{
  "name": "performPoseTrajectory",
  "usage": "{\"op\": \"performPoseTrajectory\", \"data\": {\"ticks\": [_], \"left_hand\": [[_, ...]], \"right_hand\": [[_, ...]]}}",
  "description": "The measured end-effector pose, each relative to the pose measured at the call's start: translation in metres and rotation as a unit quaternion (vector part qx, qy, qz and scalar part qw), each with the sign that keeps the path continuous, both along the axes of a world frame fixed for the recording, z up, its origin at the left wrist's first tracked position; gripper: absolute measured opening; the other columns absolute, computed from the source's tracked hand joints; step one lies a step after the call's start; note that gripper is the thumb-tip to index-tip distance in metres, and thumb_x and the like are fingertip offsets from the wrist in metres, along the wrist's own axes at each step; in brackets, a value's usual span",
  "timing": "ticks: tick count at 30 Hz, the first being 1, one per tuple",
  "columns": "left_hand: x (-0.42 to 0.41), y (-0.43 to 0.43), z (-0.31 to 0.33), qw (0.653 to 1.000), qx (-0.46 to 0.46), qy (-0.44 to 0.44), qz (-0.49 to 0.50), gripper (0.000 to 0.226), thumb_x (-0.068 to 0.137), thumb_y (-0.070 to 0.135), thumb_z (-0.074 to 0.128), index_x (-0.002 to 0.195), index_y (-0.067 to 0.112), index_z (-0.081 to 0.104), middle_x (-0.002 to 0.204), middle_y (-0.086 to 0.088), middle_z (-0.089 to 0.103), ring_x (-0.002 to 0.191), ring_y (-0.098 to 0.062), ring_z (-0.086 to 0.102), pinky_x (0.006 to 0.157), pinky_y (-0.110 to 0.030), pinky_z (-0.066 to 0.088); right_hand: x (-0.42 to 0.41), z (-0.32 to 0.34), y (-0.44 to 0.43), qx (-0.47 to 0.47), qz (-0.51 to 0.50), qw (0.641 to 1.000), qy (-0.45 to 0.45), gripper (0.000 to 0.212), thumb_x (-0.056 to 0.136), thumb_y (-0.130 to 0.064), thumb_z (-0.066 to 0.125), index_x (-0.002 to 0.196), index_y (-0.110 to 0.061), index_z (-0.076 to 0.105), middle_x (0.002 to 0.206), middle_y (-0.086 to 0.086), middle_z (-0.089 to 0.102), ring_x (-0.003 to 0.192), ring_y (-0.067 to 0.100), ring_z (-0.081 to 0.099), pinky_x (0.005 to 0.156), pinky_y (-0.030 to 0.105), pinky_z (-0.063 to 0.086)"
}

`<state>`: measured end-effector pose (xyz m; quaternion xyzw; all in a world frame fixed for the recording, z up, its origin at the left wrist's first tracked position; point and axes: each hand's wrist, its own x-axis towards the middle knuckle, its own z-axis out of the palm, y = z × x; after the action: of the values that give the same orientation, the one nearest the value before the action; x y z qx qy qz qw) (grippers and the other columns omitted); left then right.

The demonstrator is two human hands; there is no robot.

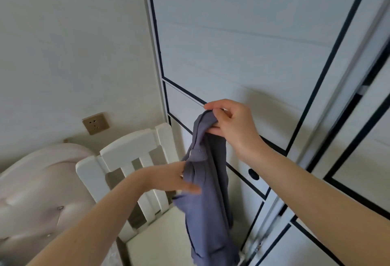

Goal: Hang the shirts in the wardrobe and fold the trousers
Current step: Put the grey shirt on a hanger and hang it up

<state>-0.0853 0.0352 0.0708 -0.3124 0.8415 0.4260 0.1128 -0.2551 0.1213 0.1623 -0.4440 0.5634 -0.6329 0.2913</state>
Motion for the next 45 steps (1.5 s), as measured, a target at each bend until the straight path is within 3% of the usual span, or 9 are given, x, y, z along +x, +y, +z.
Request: {"op": "performPoseTrajectory", "data": {"ticks": [3, 8, 11, 17, 24, 28, 33, 36, 45], "left_hand": [[-0.002, -0.010, -0.017, 0.990, -0.005, 0.105, 0.097, 0.066, 0.077, 0.060, 0.055, 0.104, 0.000, 0.064, 0.094, -0.009, 0.068, 0.085, -0.021, 0.061, 0.096, -0.057, 0.048], [-0.009, -0.003, -0.002, 0.966, 0.010, 0.173, 0.189, 0.049, 0.093, 0.047, 0.059, 0.096, -0.001, 0.070, 0.083, -0.016, 0.070, 0.078, -0.024, 0.062, 0.082, -0.042, 0.052], [-0.022, 0.013, 0.015, 0.968, -0.014, 0.196, 0.156, 0.041, 0.097, 0.042, 0.055, 0.092, 0.003, 0.069, 0.090, -0.021, 0.069, 0.074, -0.020, 0.060, 0.071, -0.040, 0.050], [-0.057, 0.046, 0.047, 0.966, -0.025, 0.248, 0.061, 0.020, 0.097, 0.025, 0.061, 0.093, 0.010, 0.073, 0.093, -0.017, 0.071, 0.086, -0.032, 0.065, 0.087, -0.050, 0.051], [-0.101, 0.085, 0.066, 0.967, 0.021, 0.247, -0.056, 0.015, 0.096, 0.015, 0.062, 0.095, 0.007, 0.074, 0.090, -0.011, 0.073, 0.081, -0.015, 0.067, 0.078, -0.030, 0.053], [-0.124, 0.118, 0.072, 0.964, 0.040, 0.228, -0.129, 0.013, 0.094, 0.014, 0.063, 0.093, 0.009, 0.075, 0.087, -0.009, 0.072, 0.077, -0.009, 0.065, 0.073, -0.021, 0.052], [-0.153, 0.176, 0.073, 0.957, 0.080, 0.216, -0.178, 0.012, 0.094, 0.013, 0.063, 0.091, 0.011, 0.074, 0.088, -0.010, 0.074, 0.078, -0.012, 0.066, 0.074, -0.025, 0.053], [-0.172, 0.212, 0.069, 0.957, 0.081, 0.201, -0.193, 0.012, 0.094, 0.014, 0.063, 0.090, 0.010, 0.073, 0.086, -0.010, 0.072, 0.076, -0.013, 0.064, 0.072, -0.025, 0.051], [-0.226, 0.345, 0.033, 0.957, 0.103, 0.144, -0.230, 0.018, 0.080, 0.014, 0.078, 0.094, 0.006, 0.070, 0.080, -0.008, 0.073, 0.071, -0.013, 0.068, 0.064, -0.023, 0.056]], "right_hand": [[-0.011, 0.004, 0.010, -0.016, -0.034, 0.999, -0.029, 0.031, 0.097, 0.004, 0.044, 0.090, -0.014, 0.069, 0.088, 0.007, 0.066, 0.092, 0.020, 0.069, 0.073, 0.025, 0.059], [-0.037, -0.004, 0.024, 0.079, -0.096, 0.986, 0.114, 0.034, 0.086, 0.000, 0.049, 0.110, -0.017, 0.066, 0.107, 0.001, 0.068, 0.101, 0.013, 0.064, 0.090, 0.029, 0.052], [-0.036, -0.008, 0.042, 0.176, -0.082, 0.947, 0.255, 0.023, 0.082, -0.014, 0.060, 0.104, -0.006, 0.061, 0.094, 0.004, 0.066, 0.093, 0.019, 0.062, 0.078, 0.033, 0.048], [-0.031, -0.021, 0.084, 0.270, -0.030, 0.880, 0.390, 0.069, 0.071, -0.068, 0.068, 0.092, -0.002, 0.069, 0.089, 0.013, 0.069, 0.081, 0.024, 0.063, 0.075, 0.039, 0.052], [-0.068, -0.044, 0.133, 0.279, 0.016, 0.848, 0.451, 0.035, 0.076, -0.036, 0.072, 0.060, -0.018, 0.047, 0.072, 0.006, 0.052, 0.064, 0.018, 0.048, 0.056, 0.034, 0.036], [-0.081, -0.053, 0.178, 0.248, 0.019, 0.861, 0.444, 0.024, 0.071, -0.034, 0.065, 0.060, -0.021, 0.048, 0.093, 0.002, 0.054, 0.083, 0.019, 0.049, 0.068, 0.032, 0.042], [-0.095, -0.064, 0.243, 0.229, -0.013, 0.913, 0.337, 0.024, 0.068, -0.021, 0.065, 0.063, -0.008, 0.046, 0.055, -0.004, 0.042, 0.052, 0.009, 0.036, 0.049, 0.023, 0.028], [-0.103, -0.073, 0.294, 0.216, -0.019, 0.936, 0.278, 0.017, 0.075, -0.016, 0.067, 0.083, -0.007, 0.054, 0.070, 0.005, 0.058, 0.059, 0.016, 0.047, 0.056, 0.028, 0.039], [-0.131, -0.089, 0.480, 0.321, -0.157, 0.893, 0.272, 0.029, 0.081, -0.028, 0.077, 0.098, -0.022, 0.055, 0.075, -0.005, 0.058, 0.066, 0.008, 0.051, 0.057, 0.017, 0.035]]}}
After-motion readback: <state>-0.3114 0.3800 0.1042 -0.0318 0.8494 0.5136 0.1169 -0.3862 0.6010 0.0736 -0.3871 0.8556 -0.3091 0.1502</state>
